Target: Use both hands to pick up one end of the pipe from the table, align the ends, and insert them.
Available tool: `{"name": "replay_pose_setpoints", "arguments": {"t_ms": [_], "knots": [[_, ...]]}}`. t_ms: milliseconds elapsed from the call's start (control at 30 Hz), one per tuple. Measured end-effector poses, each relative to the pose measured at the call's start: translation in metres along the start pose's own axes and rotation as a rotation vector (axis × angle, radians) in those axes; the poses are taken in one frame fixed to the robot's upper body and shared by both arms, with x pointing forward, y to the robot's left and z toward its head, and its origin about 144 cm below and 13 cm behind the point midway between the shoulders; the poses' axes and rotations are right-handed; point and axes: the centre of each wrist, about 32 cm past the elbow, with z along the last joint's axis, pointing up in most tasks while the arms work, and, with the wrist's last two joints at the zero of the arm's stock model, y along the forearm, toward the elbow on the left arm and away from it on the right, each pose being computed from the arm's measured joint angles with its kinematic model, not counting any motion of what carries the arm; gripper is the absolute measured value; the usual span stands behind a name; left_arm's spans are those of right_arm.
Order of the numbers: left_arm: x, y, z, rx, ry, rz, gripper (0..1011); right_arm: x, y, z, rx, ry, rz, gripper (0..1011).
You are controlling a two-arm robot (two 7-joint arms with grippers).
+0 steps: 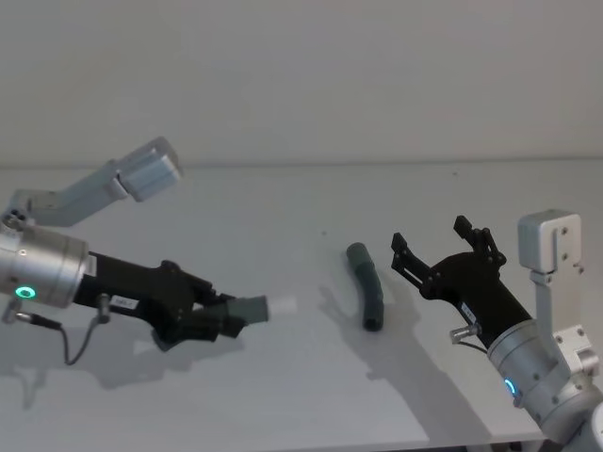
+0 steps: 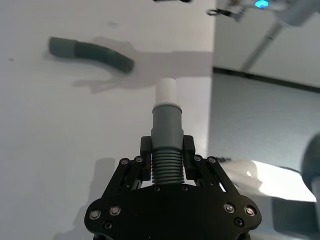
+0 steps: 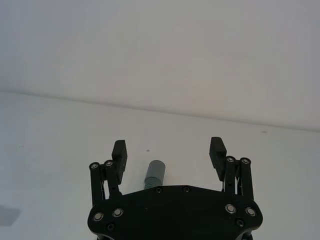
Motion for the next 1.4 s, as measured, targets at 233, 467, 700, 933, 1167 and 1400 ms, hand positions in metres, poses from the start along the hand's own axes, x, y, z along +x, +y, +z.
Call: {"name": "replay_pose_setpoints", "arguments": {"t_ms": [233,467,700,933,1167,1400], "knots": [[-0.004,0.015,0.002,0.038,0.006,-0.032,327,0.000,0.000,0.000,0.000,0.000,0.000,1004],[-0.007,0.025,0.003,0.061,0.009,-0.026,327,0.000,0.000,0.000,0.000,0.000,0.000,1004],[-0.009,0.029,0.000,0.069,0.010,-0.015,327,0.000,0.000,0.000,0.000,0.000,0.000,1004],[-0.007,0.029,-0.003,0.070,0.006,-0.014,327,0.000,0.000,0.000,0.000,0.000,0.000,1004],[-0.002,0.026,-0.005,0.068,-0.002,-0.029,327,0.000,0.000,0.000,0.000,0.000,0.000,1004],[0.003,0.022,-0.006,0.068,-0.011,-0.044,327,0.000,0.000,0.000,0.000,0.000,0.000,1004]]}}
